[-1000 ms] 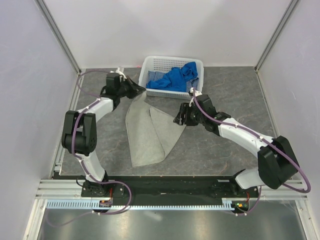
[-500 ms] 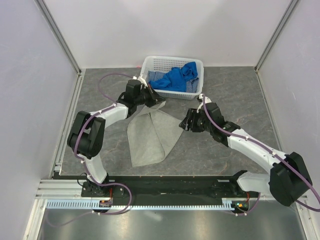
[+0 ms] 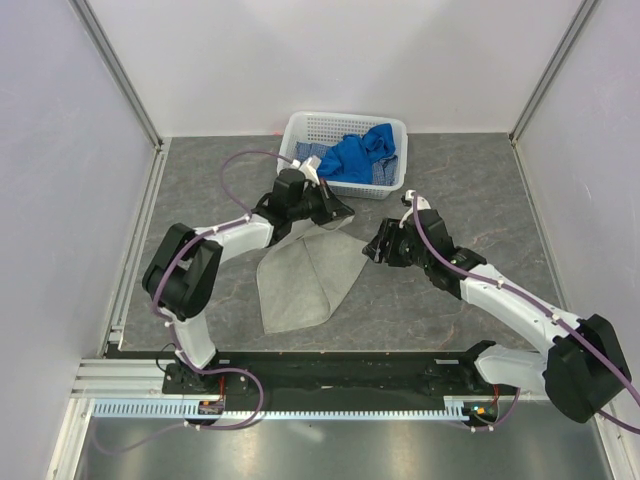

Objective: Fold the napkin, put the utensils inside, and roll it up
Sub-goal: Fold the napkin

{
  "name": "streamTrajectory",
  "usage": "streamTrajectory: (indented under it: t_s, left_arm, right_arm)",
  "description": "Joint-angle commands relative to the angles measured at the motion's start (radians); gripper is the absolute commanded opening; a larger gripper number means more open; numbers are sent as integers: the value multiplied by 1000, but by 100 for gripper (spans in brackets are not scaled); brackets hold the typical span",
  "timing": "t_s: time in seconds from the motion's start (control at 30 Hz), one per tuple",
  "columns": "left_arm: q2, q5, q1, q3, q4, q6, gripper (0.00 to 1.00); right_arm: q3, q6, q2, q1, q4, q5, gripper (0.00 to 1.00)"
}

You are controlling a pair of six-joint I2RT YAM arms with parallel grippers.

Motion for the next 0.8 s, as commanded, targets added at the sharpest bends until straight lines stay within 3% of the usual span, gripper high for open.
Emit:
streamTrajectory:
  t_s: [0.0, 0.53, 0.77]
  left_arm:
    - [48, -30, -34, 5, 67, 0, 2]
    - [193, -104, -86, 44, 73, -7, 2]
    - [213, -69, -97, 57, 73, -20, 6]
  right_arm:
    - [-5, 19, -28, -2, 5, 25, 61]
    - [-7, 19, -12, -2, 4, 25, 61]
    - [-14, 22, 14, -2, 5, 51, 61]
